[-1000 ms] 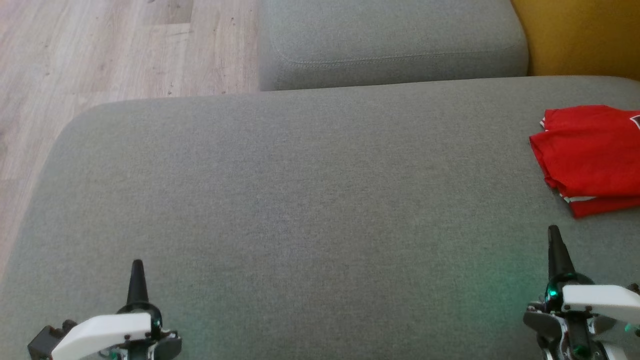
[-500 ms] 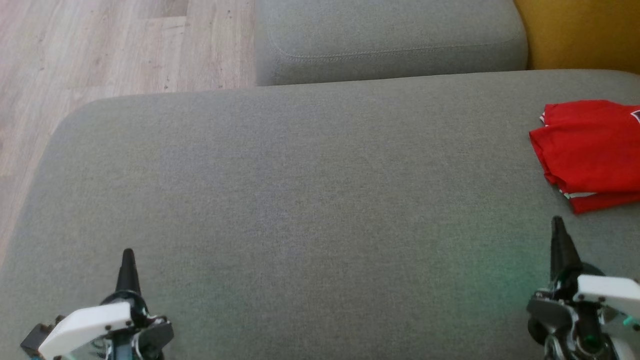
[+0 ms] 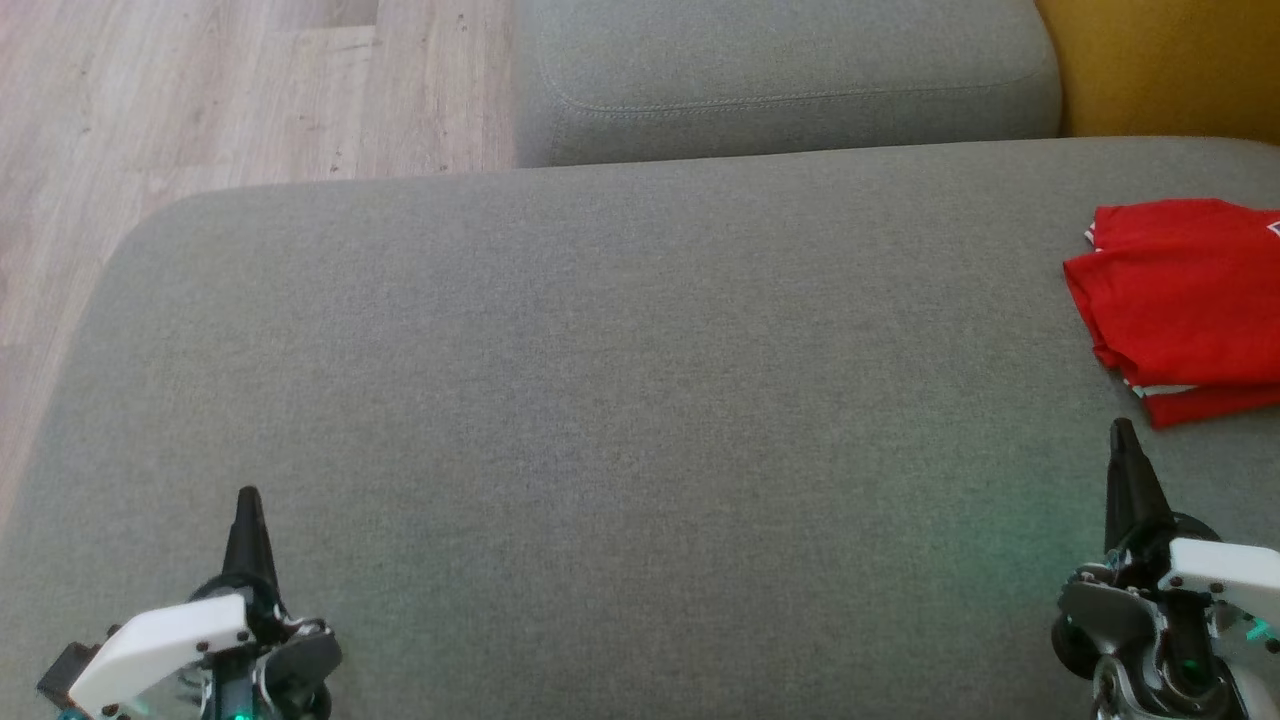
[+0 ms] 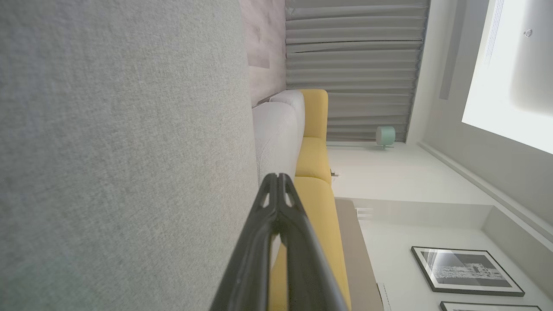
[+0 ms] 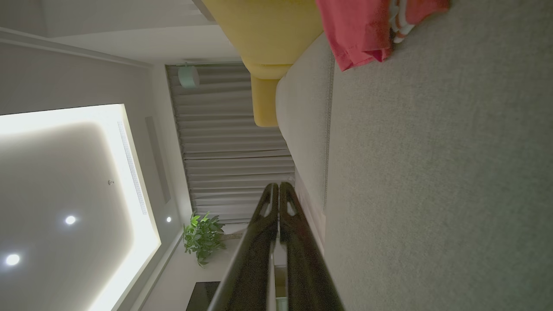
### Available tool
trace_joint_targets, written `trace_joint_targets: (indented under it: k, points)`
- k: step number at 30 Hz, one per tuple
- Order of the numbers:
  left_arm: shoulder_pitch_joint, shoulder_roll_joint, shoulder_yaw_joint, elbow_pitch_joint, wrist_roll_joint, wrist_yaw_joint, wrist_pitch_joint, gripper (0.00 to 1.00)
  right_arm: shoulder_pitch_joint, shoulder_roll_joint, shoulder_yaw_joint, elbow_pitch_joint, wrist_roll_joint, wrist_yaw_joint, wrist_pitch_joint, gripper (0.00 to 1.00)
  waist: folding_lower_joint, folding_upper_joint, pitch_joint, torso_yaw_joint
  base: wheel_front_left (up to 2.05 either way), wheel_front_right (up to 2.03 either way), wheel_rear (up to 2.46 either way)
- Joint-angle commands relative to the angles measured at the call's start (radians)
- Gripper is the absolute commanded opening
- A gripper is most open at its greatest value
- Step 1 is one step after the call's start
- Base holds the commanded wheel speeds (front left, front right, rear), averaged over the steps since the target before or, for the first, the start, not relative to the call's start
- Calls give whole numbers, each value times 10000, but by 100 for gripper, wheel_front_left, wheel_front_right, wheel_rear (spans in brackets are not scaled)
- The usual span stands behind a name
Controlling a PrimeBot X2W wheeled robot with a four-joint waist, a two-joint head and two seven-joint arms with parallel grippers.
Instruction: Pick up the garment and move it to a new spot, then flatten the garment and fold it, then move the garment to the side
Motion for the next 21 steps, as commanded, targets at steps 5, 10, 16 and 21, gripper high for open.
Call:
trace_joint_targets:
  k: [5,10,16,21]
  points:
    - [-490,81,433,-296,11,-69,72,0,-504,-191,176,-310,37,-7,96,0,0,0,-1,0,0,0,0]
    - [-492,66,454,-295,28,-69,89,0,-506,-179,158,-309,23,-7,110,0,0,0,-1,0,0,0,0]
    - [-494,47,481,-294,51,-69,111,0,-508,-163,135,-307,4,-7,129,0,0,0,-1,0,0,0,0]
    - [-495,37,496,-293,63,-69,122,0,-509,-154,123,-307,-7,-7,139,0,0,0,-1,0,0,0,0]
